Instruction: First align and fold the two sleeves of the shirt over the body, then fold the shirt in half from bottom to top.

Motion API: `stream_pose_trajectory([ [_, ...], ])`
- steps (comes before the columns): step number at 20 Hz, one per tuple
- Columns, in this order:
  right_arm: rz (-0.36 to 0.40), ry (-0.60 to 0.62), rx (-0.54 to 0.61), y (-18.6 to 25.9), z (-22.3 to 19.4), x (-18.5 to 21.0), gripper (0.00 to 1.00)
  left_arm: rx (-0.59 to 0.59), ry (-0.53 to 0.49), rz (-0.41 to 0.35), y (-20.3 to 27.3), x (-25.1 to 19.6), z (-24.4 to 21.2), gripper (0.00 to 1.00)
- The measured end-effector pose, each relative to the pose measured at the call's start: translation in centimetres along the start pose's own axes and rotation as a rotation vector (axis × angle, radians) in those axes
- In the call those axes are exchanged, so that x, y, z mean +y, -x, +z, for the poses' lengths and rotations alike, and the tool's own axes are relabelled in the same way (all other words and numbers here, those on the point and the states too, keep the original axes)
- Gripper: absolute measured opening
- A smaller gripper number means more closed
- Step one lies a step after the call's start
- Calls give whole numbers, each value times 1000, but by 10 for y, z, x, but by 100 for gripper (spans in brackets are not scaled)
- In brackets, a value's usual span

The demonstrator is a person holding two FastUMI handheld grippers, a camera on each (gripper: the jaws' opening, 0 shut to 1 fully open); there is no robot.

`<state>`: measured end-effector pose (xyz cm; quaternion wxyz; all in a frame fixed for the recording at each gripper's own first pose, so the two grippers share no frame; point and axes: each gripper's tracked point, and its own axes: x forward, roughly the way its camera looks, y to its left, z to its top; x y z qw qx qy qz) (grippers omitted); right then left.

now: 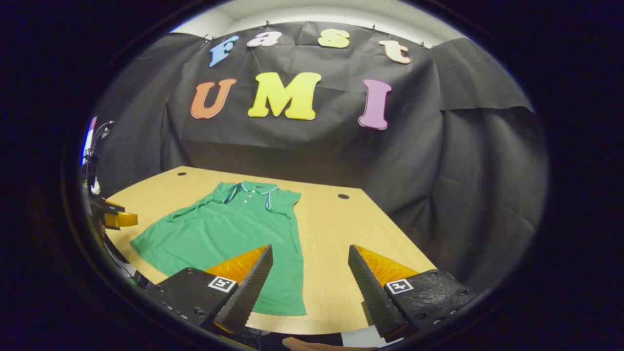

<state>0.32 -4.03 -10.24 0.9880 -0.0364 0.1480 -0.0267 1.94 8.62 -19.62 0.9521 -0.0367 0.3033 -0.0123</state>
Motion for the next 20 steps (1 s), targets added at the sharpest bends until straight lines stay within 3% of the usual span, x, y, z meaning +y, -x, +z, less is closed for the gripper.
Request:
stream_pose_trajectory([
  [6,20,-53,189,-23,-49,8,95,90,-29,1,-10,-8,-27,100],
  [11,-8,-54,237,-27,-59,-2,96,166,-9,-4,-22,-8,-46,98],
  [16,-25,-69,266,-32,-63,-7,95,146,-35,-16,-22,-8,-44,93],
  [20,33,-65,365,-40,-85,14,96,137,-65,-37,-22,-12,-45,87],
])
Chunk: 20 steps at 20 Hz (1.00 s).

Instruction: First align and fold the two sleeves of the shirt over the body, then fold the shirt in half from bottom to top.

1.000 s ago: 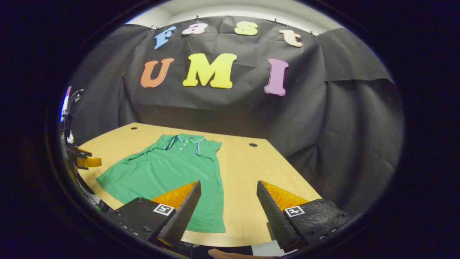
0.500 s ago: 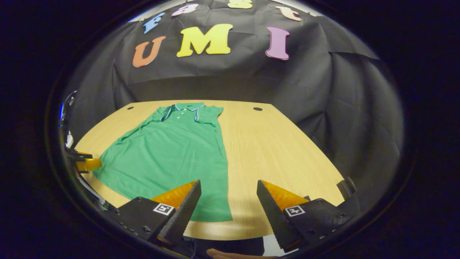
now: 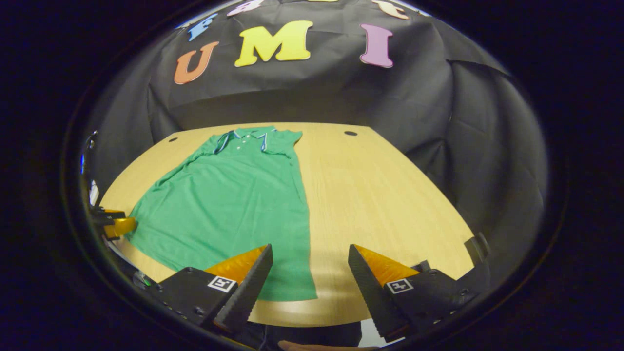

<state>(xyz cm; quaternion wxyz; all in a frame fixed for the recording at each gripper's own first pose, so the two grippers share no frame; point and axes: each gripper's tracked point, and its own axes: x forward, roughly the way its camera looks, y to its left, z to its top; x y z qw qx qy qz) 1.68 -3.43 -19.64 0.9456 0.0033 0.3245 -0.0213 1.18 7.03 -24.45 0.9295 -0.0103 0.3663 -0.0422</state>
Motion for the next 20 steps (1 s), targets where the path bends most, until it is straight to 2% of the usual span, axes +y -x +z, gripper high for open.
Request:
stream_pose_trajectory([
  [4,10,5,78,-13,-16,10,96,-15,-17,-12,0,-2,1,81],
  [5,29,-4,96,-13,-20,13,98,-16,-16,-14,-1,-3,0,84],
  [6,38,-18,98,-11,-19,14,94,-17,-15,-16,0,-3,-1,77],
  [7,49,-24,107,-11,-20,14,86,-19,-17,-17,0,-4,0,76],
  [8,59,-30,111,-11,-21,15,87,-23,-20,-19,-1,-6,0,80],
  [9,65,-32,113,-11,-21,15,85,-29,-26,-24,-2,-9,1,69],
  [10,68,-36,111,-11,-20,14,80,-33,-32,-27,-1,-11,1,66],
  [11,75,-37,108,-14,-20,16,74,-38,-38,-33,-2,-13,2,58],
  [12,86,-36,103,-16,-16,17,67,-42,-45,-40,-2,-16,2,53],
  [13,96,-35,95,-20,-13,18,48,-46,-48,-43,-2,-17,2,45],
  [14,102,-41,94,-23,-11,18,42,-50,-52,-47,-3,-19,2,40],
  [15,111,-52,90,-24,-9,19,29,-55,-51,-52,-4,-20,3,35],
  [16,119,-52,94,-25,-10,23,23,-62,-43,-56,-4,-21,4,31],
  [17,118,-30,76,-25,-8,23,8,-70,-28,-61,-5,-22,7,24],
  [18,121,-10,65,-25,-8,23,8,-79,-8,-64,-1,-20,4,20],
  [19,137,-6,41,-25,-5,26,8,-84,1,-70,-2,-21,5,8],
  [20,141,-3,33,-25,-4,28,4,-94,-7,-83,-1,-23,5,7],
])
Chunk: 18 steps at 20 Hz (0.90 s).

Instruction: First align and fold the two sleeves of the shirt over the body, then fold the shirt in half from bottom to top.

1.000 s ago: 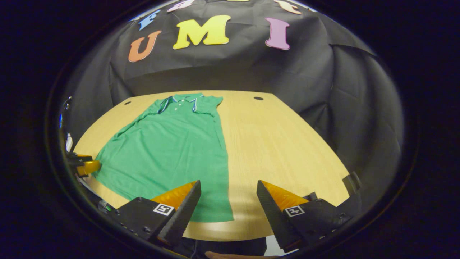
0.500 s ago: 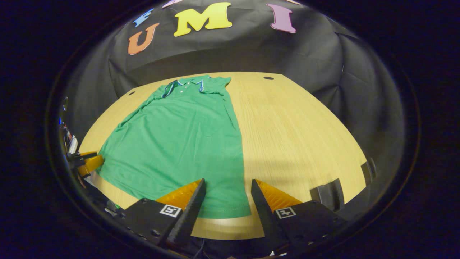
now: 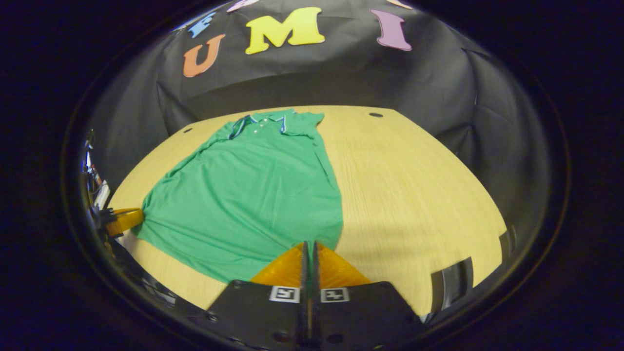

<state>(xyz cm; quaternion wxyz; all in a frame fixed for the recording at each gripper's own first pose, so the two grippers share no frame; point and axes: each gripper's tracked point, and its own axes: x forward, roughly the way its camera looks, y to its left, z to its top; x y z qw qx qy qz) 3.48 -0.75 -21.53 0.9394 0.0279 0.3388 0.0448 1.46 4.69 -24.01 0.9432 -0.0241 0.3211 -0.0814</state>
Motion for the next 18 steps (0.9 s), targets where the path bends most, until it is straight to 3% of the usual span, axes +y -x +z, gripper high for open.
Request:
stream_pose_trajectory([
  [3,36,-30,-5,1,4,-2,0,-45,14,-63,4,-12,12,4],
  [8,107,-67,-59,14,30,-1,0,-221,23,-50,25,-7,68,4],
  [18,137,-6,-294,48,154,7,0,-386,-10,-32,7,-14,172,4],
])
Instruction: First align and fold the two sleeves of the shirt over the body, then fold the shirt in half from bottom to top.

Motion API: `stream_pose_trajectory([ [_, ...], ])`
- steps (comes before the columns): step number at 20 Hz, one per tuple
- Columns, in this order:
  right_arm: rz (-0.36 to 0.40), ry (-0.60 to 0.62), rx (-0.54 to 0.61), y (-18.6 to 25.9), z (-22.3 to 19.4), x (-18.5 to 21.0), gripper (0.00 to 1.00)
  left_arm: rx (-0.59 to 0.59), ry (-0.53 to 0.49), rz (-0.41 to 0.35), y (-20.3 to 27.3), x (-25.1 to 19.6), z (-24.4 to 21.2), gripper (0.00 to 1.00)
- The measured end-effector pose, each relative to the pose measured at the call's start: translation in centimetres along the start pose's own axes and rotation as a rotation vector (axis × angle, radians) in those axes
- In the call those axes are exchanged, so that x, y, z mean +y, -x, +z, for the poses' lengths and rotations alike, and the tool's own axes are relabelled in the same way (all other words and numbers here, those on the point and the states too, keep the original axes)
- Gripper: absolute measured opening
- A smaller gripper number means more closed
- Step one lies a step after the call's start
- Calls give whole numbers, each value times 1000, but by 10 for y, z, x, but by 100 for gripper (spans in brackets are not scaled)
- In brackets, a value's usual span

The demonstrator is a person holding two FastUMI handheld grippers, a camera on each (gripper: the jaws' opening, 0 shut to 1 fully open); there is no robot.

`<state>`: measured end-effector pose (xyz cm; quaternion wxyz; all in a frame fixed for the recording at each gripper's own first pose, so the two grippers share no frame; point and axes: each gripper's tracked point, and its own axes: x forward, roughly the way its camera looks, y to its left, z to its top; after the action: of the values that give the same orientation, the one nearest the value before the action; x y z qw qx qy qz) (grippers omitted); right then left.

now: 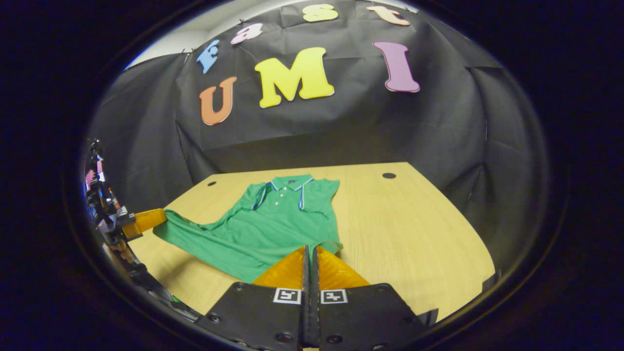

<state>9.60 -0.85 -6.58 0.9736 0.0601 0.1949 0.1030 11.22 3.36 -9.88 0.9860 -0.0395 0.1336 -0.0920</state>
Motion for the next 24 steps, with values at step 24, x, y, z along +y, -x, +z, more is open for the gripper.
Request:
stream_pose_trajectory([
  [24,-184,152,-145,-318,132,-31,0,44,-48,127,-305,86,29,4],
])
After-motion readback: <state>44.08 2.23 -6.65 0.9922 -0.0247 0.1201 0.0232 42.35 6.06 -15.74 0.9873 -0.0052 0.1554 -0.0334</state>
